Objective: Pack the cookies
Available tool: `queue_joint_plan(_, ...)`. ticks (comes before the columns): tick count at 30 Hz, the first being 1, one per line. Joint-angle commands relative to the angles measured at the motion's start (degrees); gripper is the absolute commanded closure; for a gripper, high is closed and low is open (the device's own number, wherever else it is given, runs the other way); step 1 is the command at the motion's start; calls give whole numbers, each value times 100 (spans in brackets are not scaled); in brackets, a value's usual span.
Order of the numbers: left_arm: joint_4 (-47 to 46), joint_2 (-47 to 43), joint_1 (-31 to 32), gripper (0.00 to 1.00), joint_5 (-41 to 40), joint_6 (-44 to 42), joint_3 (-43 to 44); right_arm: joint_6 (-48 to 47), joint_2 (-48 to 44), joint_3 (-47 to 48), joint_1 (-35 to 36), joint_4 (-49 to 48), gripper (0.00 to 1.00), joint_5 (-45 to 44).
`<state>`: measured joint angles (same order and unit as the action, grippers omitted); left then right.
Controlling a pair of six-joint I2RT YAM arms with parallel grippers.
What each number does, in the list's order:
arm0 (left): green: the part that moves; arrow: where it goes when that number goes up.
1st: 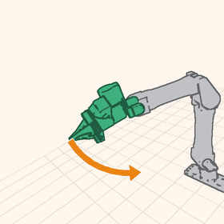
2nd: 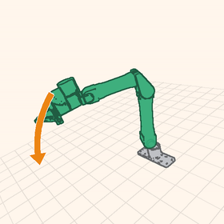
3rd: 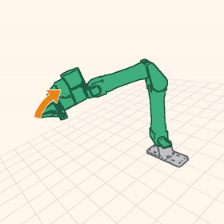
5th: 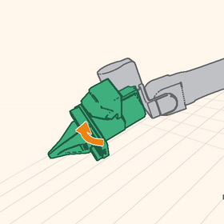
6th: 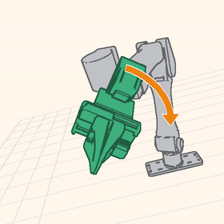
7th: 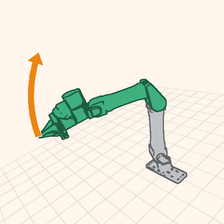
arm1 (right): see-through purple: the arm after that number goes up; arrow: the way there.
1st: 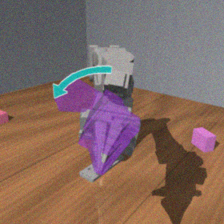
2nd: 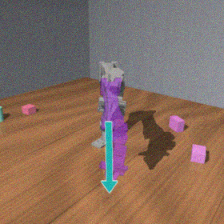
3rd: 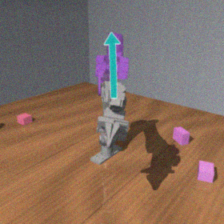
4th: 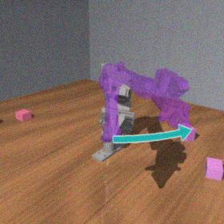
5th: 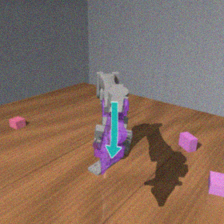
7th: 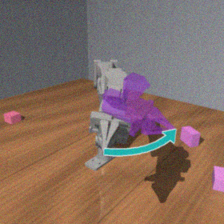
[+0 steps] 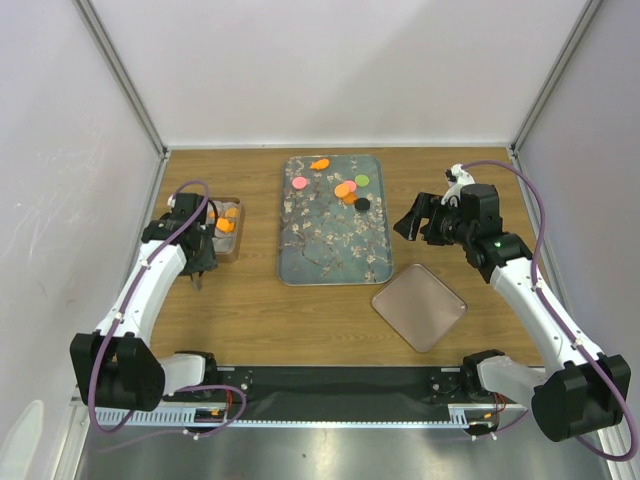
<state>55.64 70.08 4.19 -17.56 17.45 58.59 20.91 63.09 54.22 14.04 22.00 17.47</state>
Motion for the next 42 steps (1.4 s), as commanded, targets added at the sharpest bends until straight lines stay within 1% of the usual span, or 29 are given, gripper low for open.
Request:
queue_joint_plan(1, 17, -162, -58, 51, 77, -102, 223, -16, -130, 19, -7, -143, 16, 28)
queue_joint_plan(8, 131, -197, -50, 52, 279, -119, 601, -16, -113, 10, -7, -152, 16, 2)
queue_joint_plan(11, 193, -188, 21, 53, 367, -84, 978, -8, -95, 10, -16, -161, 16, -16)
queue_joint_plan(17, 307, 31, 600, 53, 227, 100, 1602, -25, -77, 10, -25, -161, 16, -95)
queue_joint_plan(23, 158, 181, 1215, 53, 289, 302, 1849, -43, -69, 28, -51, -117, 16, -262)
queue_joint_plan(28, -9, 181, 1550, 53, 297, 452, 1753, -78, -16, 72, -51, -56, 16, -350)
queue_joint_plan(35, -465, -118, 1796, 53, 394, 645, 1147, -122, 80, 133, -86, -3, 17, -499)
queue_joint_plan(38, -562, -135, 1901, 53, 455, 698, 1041, -113, 98, 159, -103, 6, 17, -543)
queue_joint_plan(41, -877, -22, 2200, 53, 456, 820, 1049, -113, 89, 212, -121, 41, 16, -622)
queue_joint_plan(42, -957, 162, 2409, 53, 438, 873, 1110, -122, 81, 308, -130, 59, 16, -640)
